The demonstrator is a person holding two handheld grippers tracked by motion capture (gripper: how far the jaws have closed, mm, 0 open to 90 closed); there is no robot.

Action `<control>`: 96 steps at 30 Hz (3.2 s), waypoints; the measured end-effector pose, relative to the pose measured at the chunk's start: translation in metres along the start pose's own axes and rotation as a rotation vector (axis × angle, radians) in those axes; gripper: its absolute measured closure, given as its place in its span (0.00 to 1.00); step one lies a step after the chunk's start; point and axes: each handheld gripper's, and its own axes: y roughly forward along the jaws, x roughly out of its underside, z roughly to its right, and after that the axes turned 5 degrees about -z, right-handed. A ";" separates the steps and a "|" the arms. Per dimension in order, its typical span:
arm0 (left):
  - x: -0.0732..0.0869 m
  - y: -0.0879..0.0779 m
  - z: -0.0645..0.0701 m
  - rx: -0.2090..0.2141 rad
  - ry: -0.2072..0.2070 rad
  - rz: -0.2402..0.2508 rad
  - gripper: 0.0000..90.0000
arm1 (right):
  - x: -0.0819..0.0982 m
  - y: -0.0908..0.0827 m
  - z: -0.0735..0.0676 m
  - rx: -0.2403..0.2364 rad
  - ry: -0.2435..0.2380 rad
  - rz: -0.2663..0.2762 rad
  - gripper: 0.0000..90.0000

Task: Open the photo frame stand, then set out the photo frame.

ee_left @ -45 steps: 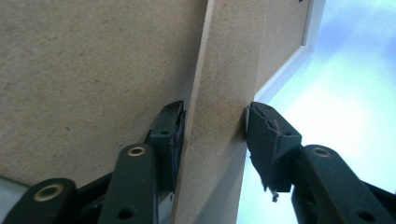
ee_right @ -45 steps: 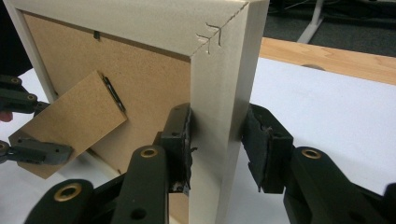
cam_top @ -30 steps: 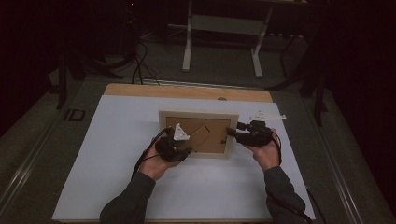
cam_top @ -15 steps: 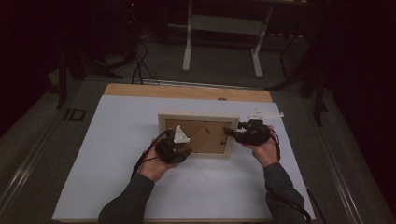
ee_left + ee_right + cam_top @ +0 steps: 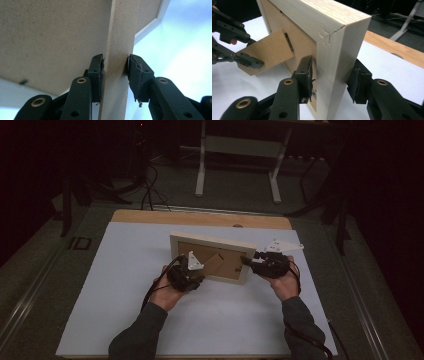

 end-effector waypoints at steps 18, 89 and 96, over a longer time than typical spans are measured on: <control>-0.001 0.008 -0.011 -0.003 -0.029 0.001 0.72 | 0.002 -0.001 -0.035 0.164 -0.045 -0.012 0.72; 0.030 -0.021 -0.011 0.013 -0.084 0.147 0.61 | 0.010 0.000 -0.062 0.131 -0.060 -0.026 0.68; 0.029 -0.026 -0.012 0.035 -0.136 0.190 0.62 | 0.012 -0.003 -0.061 0.114 -0.052 -0.015 0.64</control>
